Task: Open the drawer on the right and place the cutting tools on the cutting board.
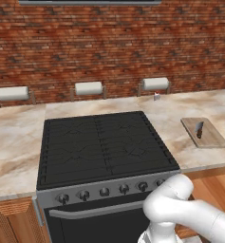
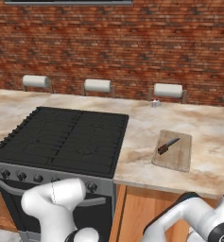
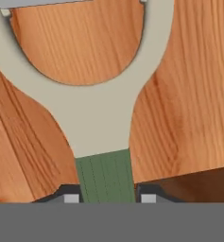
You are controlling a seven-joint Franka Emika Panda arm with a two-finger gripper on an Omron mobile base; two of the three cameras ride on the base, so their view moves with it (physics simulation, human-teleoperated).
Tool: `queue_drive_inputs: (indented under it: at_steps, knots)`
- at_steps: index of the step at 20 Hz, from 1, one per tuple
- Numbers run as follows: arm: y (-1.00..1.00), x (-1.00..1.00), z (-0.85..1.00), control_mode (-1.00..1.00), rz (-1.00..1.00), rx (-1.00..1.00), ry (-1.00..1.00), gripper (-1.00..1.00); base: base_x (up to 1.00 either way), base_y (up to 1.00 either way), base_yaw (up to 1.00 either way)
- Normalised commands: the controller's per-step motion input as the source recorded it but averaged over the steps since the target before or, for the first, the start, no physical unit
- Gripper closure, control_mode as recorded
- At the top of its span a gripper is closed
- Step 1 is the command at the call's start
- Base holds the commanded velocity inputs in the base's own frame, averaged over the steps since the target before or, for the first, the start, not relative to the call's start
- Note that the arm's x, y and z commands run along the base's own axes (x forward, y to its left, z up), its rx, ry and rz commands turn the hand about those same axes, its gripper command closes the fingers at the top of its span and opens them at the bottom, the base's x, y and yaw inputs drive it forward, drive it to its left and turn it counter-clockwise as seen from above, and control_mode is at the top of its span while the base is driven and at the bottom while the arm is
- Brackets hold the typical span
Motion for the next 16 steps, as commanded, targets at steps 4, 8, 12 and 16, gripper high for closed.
queue_drive_inputs:
  at_steps: [4,8,12,16]
  knots:
    - [0.90,-0.19,1.00,-1.00,0.00,0.00,-0.08,1.00,0.00,0.00,0.00]
    - [0.99,0.00,0.98,-1.00,0.00,0.00,-0.11,1.00,0.00,0.00,0.00]
    - [0.86,0.21,0.85,-1.00,-0.01,0.00,-0.09,1.00,0.00,0.00,0.00]
    - [0.54,0.66,0.71,-1.00,-0.03,0.00,-0.01,1.00,0.00,0.00,0.00]
